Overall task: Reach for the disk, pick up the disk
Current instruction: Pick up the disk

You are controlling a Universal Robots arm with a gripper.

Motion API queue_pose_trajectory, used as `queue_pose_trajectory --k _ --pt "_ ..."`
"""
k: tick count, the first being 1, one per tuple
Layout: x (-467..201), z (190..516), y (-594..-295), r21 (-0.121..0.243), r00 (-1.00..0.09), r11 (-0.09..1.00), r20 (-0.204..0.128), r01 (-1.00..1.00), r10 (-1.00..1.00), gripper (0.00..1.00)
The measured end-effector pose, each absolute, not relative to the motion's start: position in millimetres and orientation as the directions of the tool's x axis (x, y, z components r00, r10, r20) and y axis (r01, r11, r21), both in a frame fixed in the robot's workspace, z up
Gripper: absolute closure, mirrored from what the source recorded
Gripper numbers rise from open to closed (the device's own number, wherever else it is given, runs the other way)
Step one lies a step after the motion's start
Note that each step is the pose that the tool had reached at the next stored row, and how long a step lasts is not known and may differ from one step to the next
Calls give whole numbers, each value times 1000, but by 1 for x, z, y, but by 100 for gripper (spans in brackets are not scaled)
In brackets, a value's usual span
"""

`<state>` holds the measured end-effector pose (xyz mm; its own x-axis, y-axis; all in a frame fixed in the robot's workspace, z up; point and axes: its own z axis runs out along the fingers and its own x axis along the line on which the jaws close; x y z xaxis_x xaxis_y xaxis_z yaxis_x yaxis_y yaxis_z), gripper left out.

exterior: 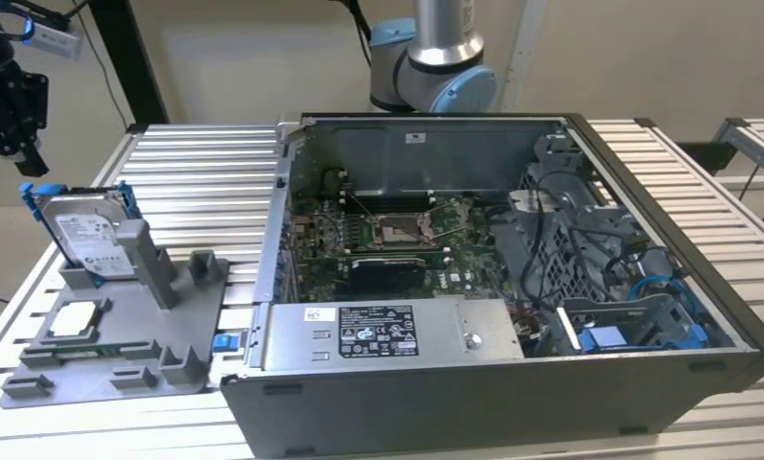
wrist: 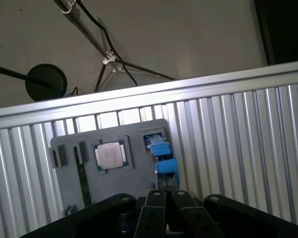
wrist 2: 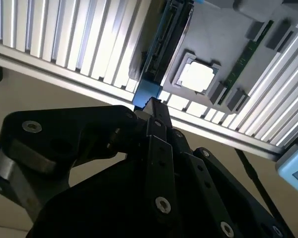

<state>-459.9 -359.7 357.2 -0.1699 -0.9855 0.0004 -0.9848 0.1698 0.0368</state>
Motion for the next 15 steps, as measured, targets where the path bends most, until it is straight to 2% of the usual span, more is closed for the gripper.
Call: queue_pose_trajectory --k 15 --pt "-456 345 -360 37 -162 162 0 -986 -987 0"
